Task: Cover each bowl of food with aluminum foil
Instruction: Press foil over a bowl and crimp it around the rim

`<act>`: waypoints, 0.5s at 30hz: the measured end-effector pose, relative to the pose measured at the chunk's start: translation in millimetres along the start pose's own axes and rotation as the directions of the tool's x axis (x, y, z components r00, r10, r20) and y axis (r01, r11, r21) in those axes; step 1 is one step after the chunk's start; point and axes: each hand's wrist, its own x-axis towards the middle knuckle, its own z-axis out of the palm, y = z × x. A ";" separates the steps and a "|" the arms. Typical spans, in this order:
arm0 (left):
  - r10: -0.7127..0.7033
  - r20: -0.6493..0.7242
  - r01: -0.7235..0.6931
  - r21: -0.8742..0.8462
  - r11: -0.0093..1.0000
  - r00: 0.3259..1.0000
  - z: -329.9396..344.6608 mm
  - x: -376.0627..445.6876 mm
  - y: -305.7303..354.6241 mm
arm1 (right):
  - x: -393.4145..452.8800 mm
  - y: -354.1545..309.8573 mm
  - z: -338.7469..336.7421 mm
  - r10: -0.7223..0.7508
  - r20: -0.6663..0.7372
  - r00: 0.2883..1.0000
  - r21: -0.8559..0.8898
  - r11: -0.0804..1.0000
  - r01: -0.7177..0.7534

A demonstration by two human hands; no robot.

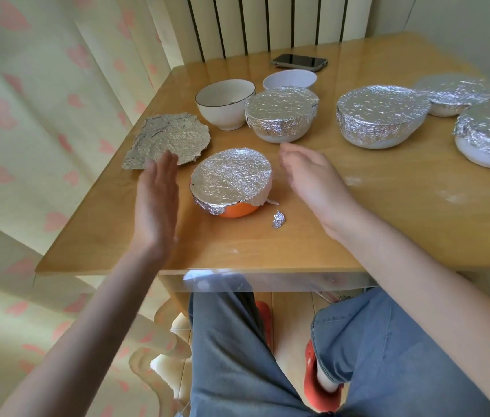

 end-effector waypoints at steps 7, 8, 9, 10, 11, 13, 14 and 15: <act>-0.062 0.508 -0.238 0.504 0.830 0.859 -33.4 21.8 15.8 | -1.3 -3.8 10.3 0.090 0.047 0.995 0.088 0.992 -0.094; -0.088 0.516 -0.221 0.507 0.833 0.852 -31.3 25.7 14.4 | -4.3 -4.3 13.9 0.109 0.050 0.993 0.110 0.987 -0.114; -0.108 0.516 -0.208 0.517 0.830 0.850 -29.2 29.3 13.0 | -1.9 0.0 14.2 0.125 0.066 0.990 0.139 0.981 -0.133; -0.115 0.510 -0.205 0.529 0.824 0.853 -27.6 32.2 11.4 | -3.2 -0.1 15.0 0.141 0.076 0.987 0.156 0.976 -0.152; -0.113 0.502 -0.206 0.536 0.819 0.858 -26.3 33.9 10.7 | -1.8 2.7 14.6 0.147 0.099 0.984 0.180 0.970 -0.163; -0.090 0.486 -0.215 0.535 0.817 0.869 -25.2 35.9 10.2 | -0.7 4.9 14.1 0.151 0.143 0.978 0.218 0.959 -0.180; -0.074 0.485 -0.228 0.533 0.815 0.871 -24.8 36.1 10.2 | -1.4 4.7 13.6 0.146 0.145 0.979 0.228 0.957 -0.177; -0.061 0.487 -0.242 0.533 0.811 0.871 -24.2 35.9 10.8 | -1.1 5.6 13.8 0.151 0.151 0.977 0.236 0.954 -0.183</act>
